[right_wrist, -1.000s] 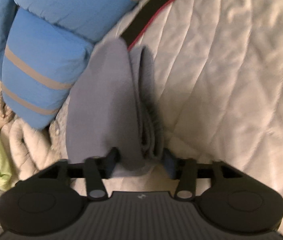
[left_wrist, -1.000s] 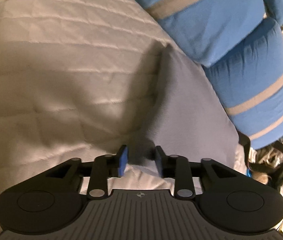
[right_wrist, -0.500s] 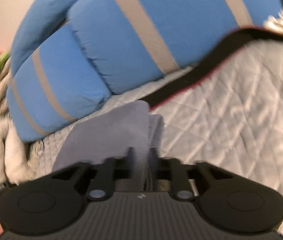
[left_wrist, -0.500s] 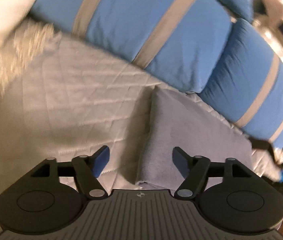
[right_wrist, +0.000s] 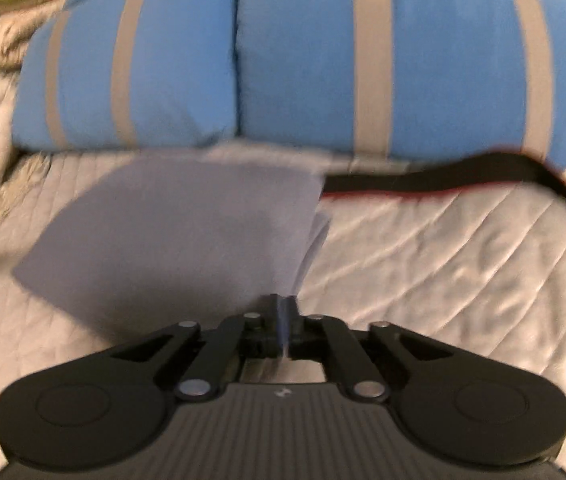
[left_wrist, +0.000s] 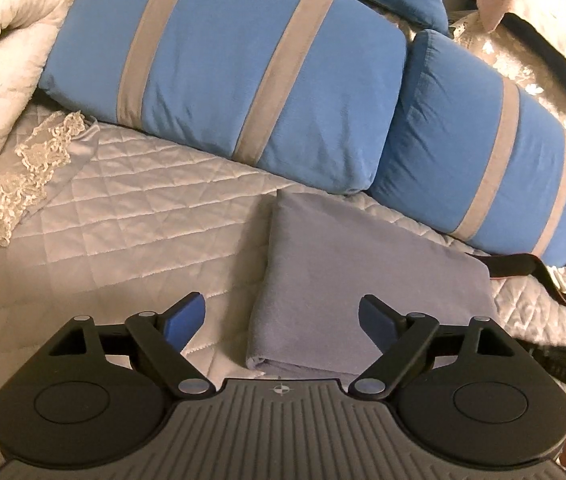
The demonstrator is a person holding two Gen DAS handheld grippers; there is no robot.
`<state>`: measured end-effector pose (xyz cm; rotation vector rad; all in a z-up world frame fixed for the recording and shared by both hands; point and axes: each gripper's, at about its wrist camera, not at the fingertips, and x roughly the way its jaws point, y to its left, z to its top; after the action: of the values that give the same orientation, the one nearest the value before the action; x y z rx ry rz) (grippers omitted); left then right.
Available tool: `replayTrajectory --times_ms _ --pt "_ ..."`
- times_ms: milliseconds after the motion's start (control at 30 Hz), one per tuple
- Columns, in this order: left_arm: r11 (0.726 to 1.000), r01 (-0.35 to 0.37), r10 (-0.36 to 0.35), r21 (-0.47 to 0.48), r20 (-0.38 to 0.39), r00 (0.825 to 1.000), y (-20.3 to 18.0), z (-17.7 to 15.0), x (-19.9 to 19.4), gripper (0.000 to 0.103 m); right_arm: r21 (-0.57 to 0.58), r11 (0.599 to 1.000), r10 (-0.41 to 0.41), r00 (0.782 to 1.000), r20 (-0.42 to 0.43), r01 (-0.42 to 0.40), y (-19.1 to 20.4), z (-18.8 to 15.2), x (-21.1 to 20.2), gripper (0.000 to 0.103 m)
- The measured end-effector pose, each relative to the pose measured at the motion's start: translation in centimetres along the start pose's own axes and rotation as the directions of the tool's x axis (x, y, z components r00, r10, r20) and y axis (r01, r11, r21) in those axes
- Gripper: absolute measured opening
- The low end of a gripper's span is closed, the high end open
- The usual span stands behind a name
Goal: Fold clothes
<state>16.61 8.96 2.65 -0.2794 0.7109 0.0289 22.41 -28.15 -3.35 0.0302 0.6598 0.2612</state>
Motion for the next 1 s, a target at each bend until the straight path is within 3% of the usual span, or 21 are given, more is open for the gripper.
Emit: replayTrajectory --times_ms 167,533,667,900,1000 --pt "1.000 0.014 -0.014 -0.004 -0.001 1.000 -0.2 -0.2 0.0 0.084 -0.037 0.999 -0.023 0.990 0.138 0.028 0.4 1.0 0.8 0.005" --pt "1.000 0.027 -0.027 0.000 -0.017 0.999 -0.3 -0.4 0.3 0.084 -0.001 1.000 -0.027 0.990 0.140 0.027 0.4 3.8 7.5 0.006" --pt "1.000 0.029 -0.029 0.008 -0.024 0.999 -0.2 -0.5 0.5 0.084 0.029 0.999 -0.045 0.993 0.105 0.042 -0.3 4.3 9.8 0.017" --pt "1.000 0.010 -0.010 0.007 -0.017 1.000 0.1 -0.6 0.7 0.084 0.056 0.997 -0.055 0.995 0.089 0.050 -0.9 3.9 9.7 0.018" --pt "1.000 0.020 -0.020 -0.009 0.001 1.000 0.4 -0.6 0.3 0.085 0.029 0.994 -0.106 0.990 0.092 0.104 -0.9 3.5 8.9 0.017"
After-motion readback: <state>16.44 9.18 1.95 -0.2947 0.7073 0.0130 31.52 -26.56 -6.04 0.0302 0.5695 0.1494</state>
